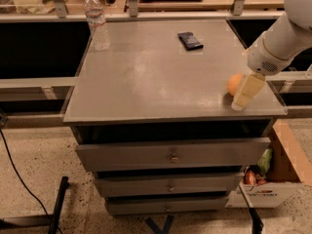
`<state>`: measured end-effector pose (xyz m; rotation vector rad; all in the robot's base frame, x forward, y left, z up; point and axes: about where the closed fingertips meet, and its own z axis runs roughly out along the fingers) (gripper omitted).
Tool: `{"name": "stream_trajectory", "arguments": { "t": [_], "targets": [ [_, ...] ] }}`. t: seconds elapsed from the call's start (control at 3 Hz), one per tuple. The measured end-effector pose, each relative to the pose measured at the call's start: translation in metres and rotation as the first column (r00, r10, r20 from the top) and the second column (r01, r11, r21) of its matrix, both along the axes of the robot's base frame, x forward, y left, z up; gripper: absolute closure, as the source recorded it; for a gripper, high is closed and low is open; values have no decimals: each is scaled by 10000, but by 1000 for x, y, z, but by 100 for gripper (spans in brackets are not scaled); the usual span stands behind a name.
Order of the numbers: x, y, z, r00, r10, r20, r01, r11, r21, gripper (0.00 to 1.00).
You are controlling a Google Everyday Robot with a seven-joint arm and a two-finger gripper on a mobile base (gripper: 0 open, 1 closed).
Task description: Pick orange
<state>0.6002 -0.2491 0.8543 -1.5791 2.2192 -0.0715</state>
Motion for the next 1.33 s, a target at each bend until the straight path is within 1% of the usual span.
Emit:
{"name": "stream_trajectory", "arguments": {
  "t": [0.33,0.67,1.0,1.33],
  "targets": [
    [8,-7,-14,9997,-196,-153,195,9998,-55,19],
    [10,-13,-21,9992,-308,-261,305,9994,-142,42],
    [10,-18,-19,9986,-395,-350,390,9991,-143,65],
    [8,-16,3,9997,-122,-204,126,9997,189,88]
  ]
}}
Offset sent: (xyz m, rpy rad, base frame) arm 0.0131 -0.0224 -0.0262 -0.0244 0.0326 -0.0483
